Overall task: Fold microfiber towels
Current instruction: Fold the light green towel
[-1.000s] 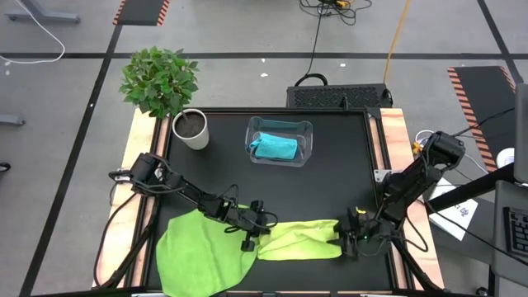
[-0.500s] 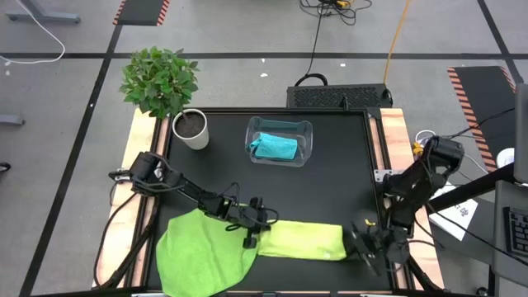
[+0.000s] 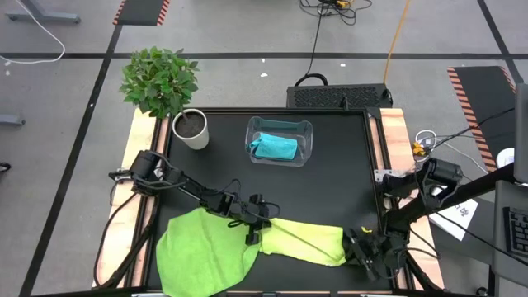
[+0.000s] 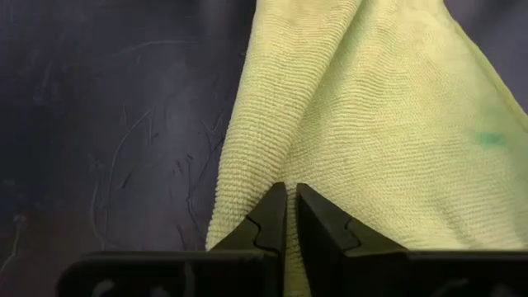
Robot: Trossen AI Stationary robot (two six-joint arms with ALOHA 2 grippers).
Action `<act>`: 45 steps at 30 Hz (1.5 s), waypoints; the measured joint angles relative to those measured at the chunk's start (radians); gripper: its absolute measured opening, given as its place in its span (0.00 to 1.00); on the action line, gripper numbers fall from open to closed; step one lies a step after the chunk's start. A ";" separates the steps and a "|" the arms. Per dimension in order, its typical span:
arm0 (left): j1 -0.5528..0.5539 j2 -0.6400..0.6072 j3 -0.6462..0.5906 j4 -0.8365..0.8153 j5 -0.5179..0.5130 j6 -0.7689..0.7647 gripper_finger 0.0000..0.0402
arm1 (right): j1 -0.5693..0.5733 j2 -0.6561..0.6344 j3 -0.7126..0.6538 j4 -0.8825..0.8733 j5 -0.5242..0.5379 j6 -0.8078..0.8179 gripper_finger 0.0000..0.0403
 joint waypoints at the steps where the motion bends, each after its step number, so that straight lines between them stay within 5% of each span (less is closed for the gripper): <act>1: 0.000 0.000 0.000 -0.005 0.000 -0.009 0.08 | -0.004 0.000 0.000 0.020 0.002 -0.038 0.03; 12: 0.001 0.000 0.000 -0.019 0.023 -0.026 0.08 | -0.015 -0.156 0.000 0.031 0.083 -0.308 0.47; 17: 0.000 0.001 0.000 -0.018 0.023 -0.025 0.08 | -0.015 -0.263 0.000 -0.040 0.135 -0.388 0.59; 24: 0.000 0.001 -0.001 -0.019 0.023 -0.022 0.08 | -0.020 -0.392 0.000 -0.129 0.157 -0.430 0.62; 33: 0.000 0.001 -0.002 -0.020 0.030 -0.006 0.08 | -0.019 -0.383 0.000 -0.419 0.158 -0.065 0.62; 39: -0.002 0.001 -0.002 -0.025 0.073 -0.016 0.08 | -0.019 -0.382 0.000 -0.543 0.192 0.024 0.62; 45: -0.009 0.001 -0.002 -0.025 0.075 -0.004 0.08 | -0.021 -0.407 0.000 -0.549 0.373 0.018 0.62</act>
